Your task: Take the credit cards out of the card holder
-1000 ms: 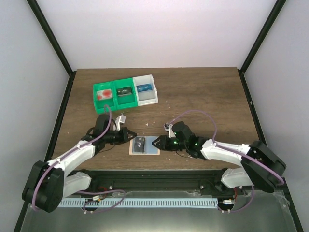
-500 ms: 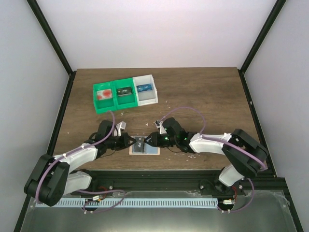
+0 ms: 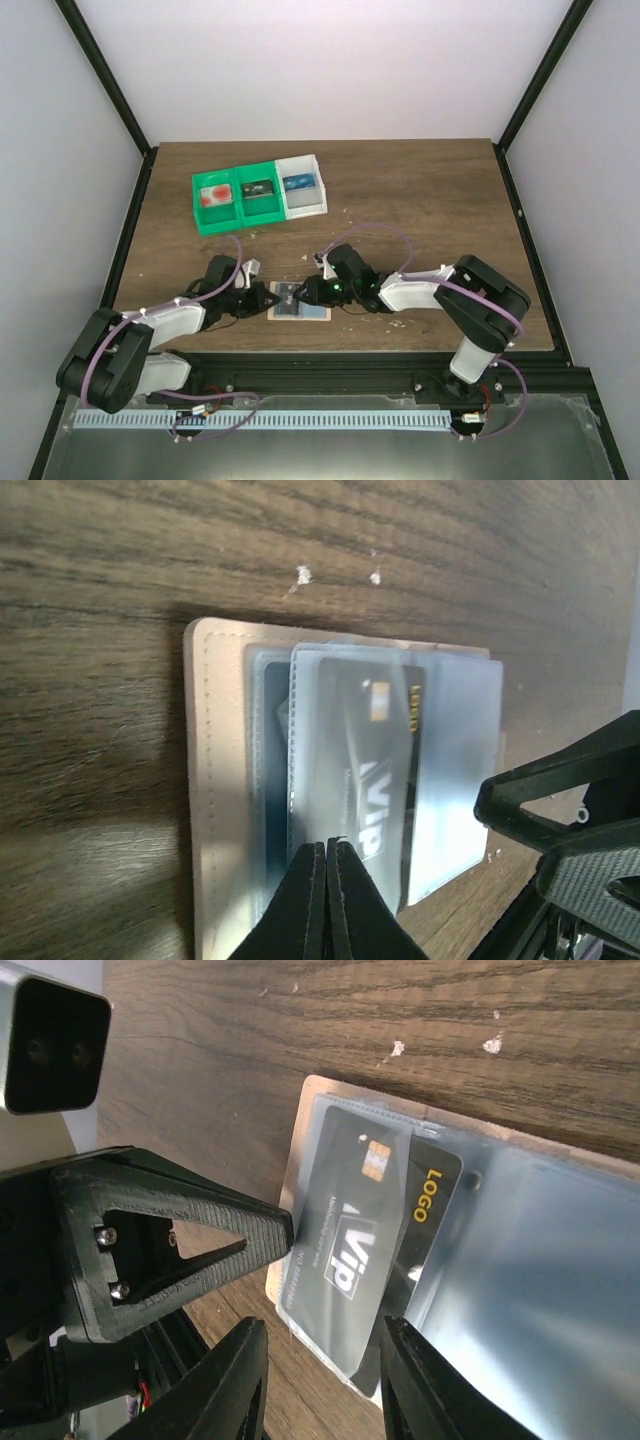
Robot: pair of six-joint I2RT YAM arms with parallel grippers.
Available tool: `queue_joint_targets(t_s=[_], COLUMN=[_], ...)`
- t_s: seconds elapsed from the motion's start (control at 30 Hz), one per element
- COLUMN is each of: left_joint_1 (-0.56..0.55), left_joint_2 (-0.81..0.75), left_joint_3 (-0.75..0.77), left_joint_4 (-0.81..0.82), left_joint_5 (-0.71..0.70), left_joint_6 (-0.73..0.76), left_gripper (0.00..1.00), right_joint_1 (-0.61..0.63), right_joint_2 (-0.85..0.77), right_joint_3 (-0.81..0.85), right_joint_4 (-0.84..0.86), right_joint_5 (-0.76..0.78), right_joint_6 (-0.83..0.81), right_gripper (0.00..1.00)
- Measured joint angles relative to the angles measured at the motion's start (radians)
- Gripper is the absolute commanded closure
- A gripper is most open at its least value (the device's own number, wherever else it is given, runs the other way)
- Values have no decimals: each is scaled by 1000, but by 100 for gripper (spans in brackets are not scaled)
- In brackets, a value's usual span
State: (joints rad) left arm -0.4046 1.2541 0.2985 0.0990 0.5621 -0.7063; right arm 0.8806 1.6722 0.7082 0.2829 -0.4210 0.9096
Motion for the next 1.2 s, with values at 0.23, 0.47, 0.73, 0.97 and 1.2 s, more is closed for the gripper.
queue_joint_targets(t_s=[0.23,0.47,0.73,0.97,1.2], left_joint_1=[0,0,0,0,0], left_joint_2=[23,23,22,22,22], left_joint_3=[-19,-30,-39,-46,-52], left_joint_4=[26,42,59,73,87], left_joint_5=[-2,-4,-4,-4,-4], left_joint_6=[0,0,0,0,-1], left_gripper=[100,100,100,100,100], right_joint_1=[0,0,0,0,0], right_joint_2=[45,68,79,97,99], right_joint_3=[6,7,10,10,10], right_joint_4=[13,18,61,74,79], right_joint_5=[-6,-6,-8,-10,-7], right_joint_6=[-2,-3,7,20,29], right_gripper=[68,72,75,75,74])
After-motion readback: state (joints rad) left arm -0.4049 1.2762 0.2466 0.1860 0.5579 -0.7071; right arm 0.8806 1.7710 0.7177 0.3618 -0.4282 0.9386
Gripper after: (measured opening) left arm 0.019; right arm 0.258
